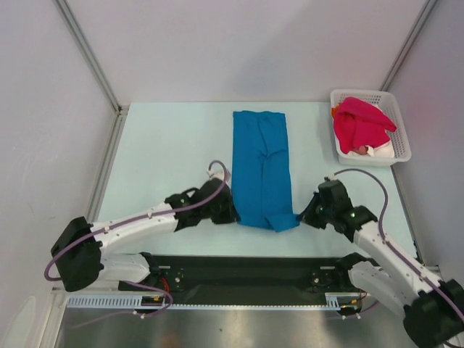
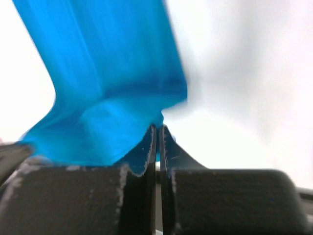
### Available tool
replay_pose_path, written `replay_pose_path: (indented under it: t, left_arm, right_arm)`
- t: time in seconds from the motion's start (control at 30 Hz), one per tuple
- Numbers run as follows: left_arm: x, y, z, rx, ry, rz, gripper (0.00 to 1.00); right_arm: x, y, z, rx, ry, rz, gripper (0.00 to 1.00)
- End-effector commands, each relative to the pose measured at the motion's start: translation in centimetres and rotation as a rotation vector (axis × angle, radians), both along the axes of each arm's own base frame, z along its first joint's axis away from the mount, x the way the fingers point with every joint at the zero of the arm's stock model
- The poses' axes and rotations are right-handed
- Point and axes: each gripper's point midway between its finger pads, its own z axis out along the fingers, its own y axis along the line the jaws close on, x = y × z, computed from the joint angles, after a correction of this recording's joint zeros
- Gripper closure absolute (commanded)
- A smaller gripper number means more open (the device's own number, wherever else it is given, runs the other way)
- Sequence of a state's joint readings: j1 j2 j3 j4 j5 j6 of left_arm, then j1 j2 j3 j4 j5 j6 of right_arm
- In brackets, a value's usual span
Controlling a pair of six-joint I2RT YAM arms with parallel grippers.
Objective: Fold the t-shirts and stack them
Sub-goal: Fold the tshirt
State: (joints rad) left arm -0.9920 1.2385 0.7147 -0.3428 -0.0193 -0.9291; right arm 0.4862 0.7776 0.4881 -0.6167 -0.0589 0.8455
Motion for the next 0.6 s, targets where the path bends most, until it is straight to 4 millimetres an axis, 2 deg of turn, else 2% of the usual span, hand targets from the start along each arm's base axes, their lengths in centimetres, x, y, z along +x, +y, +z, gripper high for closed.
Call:
replay_pose_path:
  t: [0.0,0.03,0.1,0.13,0.2,0.23,0.3,0.33,0.37,0.43,0.47,0.53,0.57]
  left_arm:
    - [5.9,-0.1,4.1,-0.02,-0.108,0.039,1.0]
    - [8.0,0.9,4.2,0.003,-0.123,0.072,1.0]
    - [10.1,0.2,4.6,-0.003,-0.102,0.062,1.0]
    - [11.5,0.7,4.7,0.002,-0.107,0.08,1.0]
    - [13.8,0.3,4.7,0.005,-0.105,0.093,1.0]
    - [14.9,0.7,4.5,0.012,-0.101,0.109,1.0]
    - [16.7,0.5,5.0,0.004,-0.112,0.122,1.0]
    - [17.5,0.8,4.0,0.017,-0.09,0.128,1.0]
    - [18.0,0.9,4.0,0.017,-0.088,0.132,0.99]
    - [19.5,1.2,3.5,0.021,-0.08,0.151,0.99]
    - [19.9,1.4,3.3,0.024,-0.074,0.157,1.0]
    - [21.2,2.0,3.3,0.021,-0.078,0.174,1.0]
    - [21.6,2.0,2.6,0.027,-0.064,0.176,1.0]
  right_arm:
    - [6.3,1.1,4.0,0.039,-0.151,0.053,1.0]
    - [7.5,0.8,4.5,0.03,-0.162,0.043,1.0]
    - [9.9,0.9,5.3,0.013,-0.183,0.052,1.0]
    - [11.9,1.3,5.6,0.011,-0.187,0.052,1.0]
    - [14.4,1.1,6.1,0.008,-0.208,0.047,1.0]
    - [16.1,1.3,5.9,0.0,-0.197,0.042,1.0]
    - [18.2,0.9,5.7,-0.012,-0.208,0.03,1.0]
    - [19.4,0.9,6.3,-0.009,-0.224,0.027,1.0]
    - [20.1,1.1,4.7,-0.009,-0.186,0.032,1.0]
    - [22.1,1.1,5.3,0.005,-0.212,0.032,1.0]
    - [22.7,1.1,4.0,0.001,-0.181,0.035,1.0]
    - [23.7,1.0,3.5,-0.002,-0.174,0.034,1.0]
    - [24.3,1.1,3.8,0.008,-0.182,0.038,1.0]
